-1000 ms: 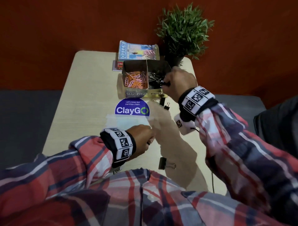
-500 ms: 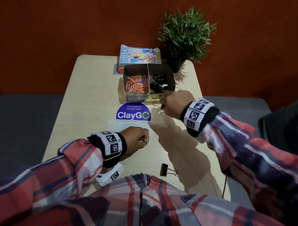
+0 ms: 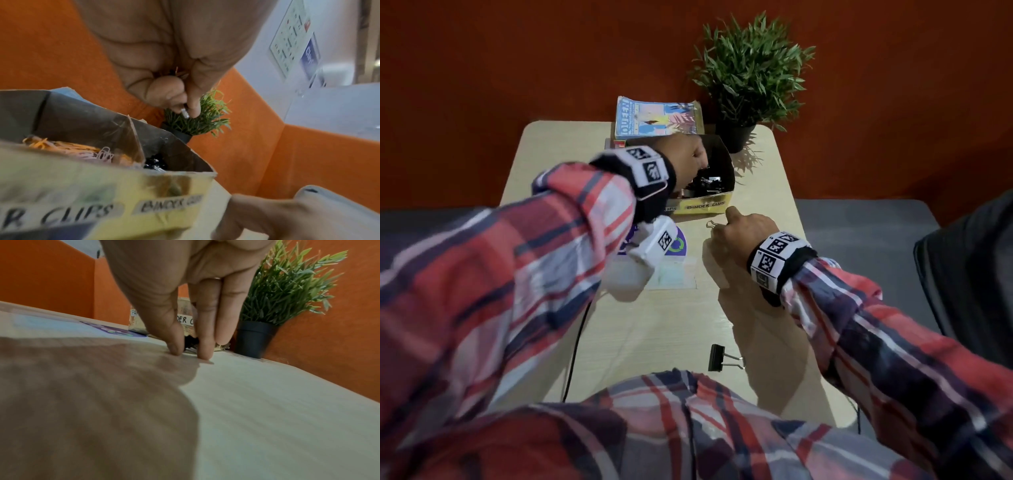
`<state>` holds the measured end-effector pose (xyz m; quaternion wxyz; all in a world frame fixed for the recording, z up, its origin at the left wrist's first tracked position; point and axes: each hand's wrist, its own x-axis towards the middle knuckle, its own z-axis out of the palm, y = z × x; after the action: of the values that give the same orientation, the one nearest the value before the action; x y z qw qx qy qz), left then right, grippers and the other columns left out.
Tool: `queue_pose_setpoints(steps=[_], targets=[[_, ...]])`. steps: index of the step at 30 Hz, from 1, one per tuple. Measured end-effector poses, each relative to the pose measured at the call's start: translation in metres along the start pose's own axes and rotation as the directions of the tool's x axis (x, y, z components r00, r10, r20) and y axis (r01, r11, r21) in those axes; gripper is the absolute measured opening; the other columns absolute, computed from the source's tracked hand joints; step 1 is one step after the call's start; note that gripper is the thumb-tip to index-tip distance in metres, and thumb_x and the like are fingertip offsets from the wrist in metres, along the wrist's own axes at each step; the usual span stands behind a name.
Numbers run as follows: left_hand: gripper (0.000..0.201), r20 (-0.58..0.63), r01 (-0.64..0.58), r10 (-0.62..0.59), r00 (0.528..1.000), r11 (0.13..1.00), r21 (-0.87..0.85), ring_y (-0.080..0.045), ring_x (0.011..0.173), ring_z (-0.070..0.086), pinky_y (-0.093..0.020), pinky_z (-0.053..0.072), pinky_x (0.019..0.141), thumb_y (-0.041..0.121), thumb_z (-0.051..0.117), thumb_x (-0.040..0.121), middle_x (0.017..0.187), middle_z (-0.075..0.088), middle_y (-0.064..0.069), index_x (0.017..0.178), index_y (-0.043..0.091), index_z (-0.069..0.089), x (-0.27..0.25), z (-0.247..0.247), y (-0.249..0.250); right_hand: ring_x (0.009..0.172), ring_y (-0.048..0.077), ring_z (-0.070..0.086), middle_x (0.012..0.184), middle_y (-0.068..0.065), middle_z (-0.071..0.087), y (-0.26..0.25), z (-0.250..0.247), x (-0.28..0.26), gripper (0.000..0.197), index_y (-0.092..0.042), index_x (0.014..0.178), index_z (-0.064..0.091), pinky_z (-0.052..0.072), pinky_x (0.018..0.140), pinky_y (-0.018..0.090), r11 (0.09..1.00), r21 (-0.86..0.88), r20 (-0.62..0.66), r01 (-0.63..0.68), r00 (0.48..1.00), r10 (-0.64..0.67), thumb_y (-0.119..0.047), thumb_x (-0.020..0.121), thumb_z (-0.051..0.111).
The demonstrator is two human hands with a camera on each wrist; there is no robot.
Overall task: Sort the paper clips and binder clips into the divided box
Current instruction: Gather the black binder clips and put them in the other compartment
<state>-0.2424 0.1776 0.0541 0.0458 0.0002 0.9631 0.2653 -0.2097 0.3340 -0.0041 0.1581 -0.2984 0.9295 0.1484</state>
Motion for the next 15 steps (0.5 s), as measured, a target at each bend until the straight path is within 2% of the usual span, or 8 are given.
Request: queue_pose_setpoints(steps=[3,5,7,8,11,13,15], targets=[[0.028,0.039,-0.035,0.032,0.999,0.995,0.095,-0.023,0.110,0.057,-0.008,0.035,0.060,0.005,0.045,0.094,0.122,0.062,-0.007,0.115,0.007,0.064,0.023,0.004,0.002,0.106,0.035,0.058,0.121,0.012,0.049,0.000,0.002,0.005,0.038,-0.019,0.132,0.052,0.046,0.077,0.037,1.000,-0.012,0.026,-0.021,0.999,0.021,-0.023,0.095,0.048],[0.030,0.058,-0.052,0.043,0.997,0.987,0.154,-0.027,0.116,0.055,-0.007,0.037,0.066,0.004,0.047,0.093,0.128,0.060,-0.009,0.118,0.008,0.063,0.028,0.010,-0.001,0.107,0.035,0.058,0.119,0.012,0.052,0.001,0.004,0.012,0.037,-0.020,0.132,0.053,0.047,0.079,0.036,0.999,-0.040,0.018,-0.026,0.999,0.027,-0.024,0.095,0.048],[0.027,0.035,-0.053,0.048,0.998,0.983,0.174,-0.027,0.115,0.056,-0.022,0.041,0.081,0.009,0.053,0.091,0.128,0.060,-0.008,0.116,0.013,0.064,0.028,0.015,-0.009,0.106,0.035,0.058,0.116,0.012,0.053,0.004,0.006,0.017,0.035,-0.021,0.129,0.055,0.045,0.076,0.036,0.998,-0.058,0.007,-0.034,0.999,0.035,-0.027,0.096,0.048],[0.027,0.022,-0.046,0.043,0.999,0.985,0.168,-0.027,0.114,0.056,-0.027,0.041,0.084,0.012,0.056,0.090,0.127,0.059,-0.009,0.115,0.015,0.064,0.028,0.018,-0.013,0.105,0.036,0.059,0.114,0.012,0.053,0.004,0.008,0.021,0.034,-0.021,0.128,0.056,0.044,0.074,0.036,0.997,-0.071,0.007,-0.034,0.999,0.034,-0.028,0.095,0.048],[0.026,-0.025,-0.056,0.061,0.998,0.987,0.151,-0.027,0.110,0.054,-0.027,0.038,0.085,0.018,0.059,0.089,0.126,0.051,-0.009,0.115,0.019,0.063,0.018,0.019,-0.023,0.102,0.035,0.058,0.113,0.011,0.051,0.004,0.013,0.033,0.037,-0.019,0.125,0.057,0.037,0.071,0.036,0.996,-0.057,-0.022,-0.074,0.997,0.073,-0.033,0.094,0.043],[0.024,-0.016,-0.086,0.089,0.996,0.987,0.133,-0.023,0.100,0.052,-0.027,0.037,0.081,0.020,0.059,0.089,0.115,0.051,-0.005,0.113,0.020,0.063,-0.002,0.013,-0.023,0.103,0.034,0.057,0.117,0.009,0.049,0.003,0.013,0.032,0.037,-0.018,0.125,0.056,0.036,0.071,0.034,0.995,-0.029,0.001,-0.096,0.995,0.096,-0.032,0.094,0.042],[0.021,0.092,-0.166,0.154,0.984,0.976,0.141,-0.016,0.090,0.051,-0.027,0.037,0.077,0.021,0.062,0.088,0.102,0.054,0.000,0.109,0.020,0.064,-0.035,0.012,-0.021,0.106,0.034,0.057,0.124,0.012,0.050,0.003,0.011,0.027,0.032,-0.014,0.125,0.055,0.039,0.072,0.035,0.994,-0.030,0.036,-0.103,0.994,0.104,-0.024,0.095,0.046]])
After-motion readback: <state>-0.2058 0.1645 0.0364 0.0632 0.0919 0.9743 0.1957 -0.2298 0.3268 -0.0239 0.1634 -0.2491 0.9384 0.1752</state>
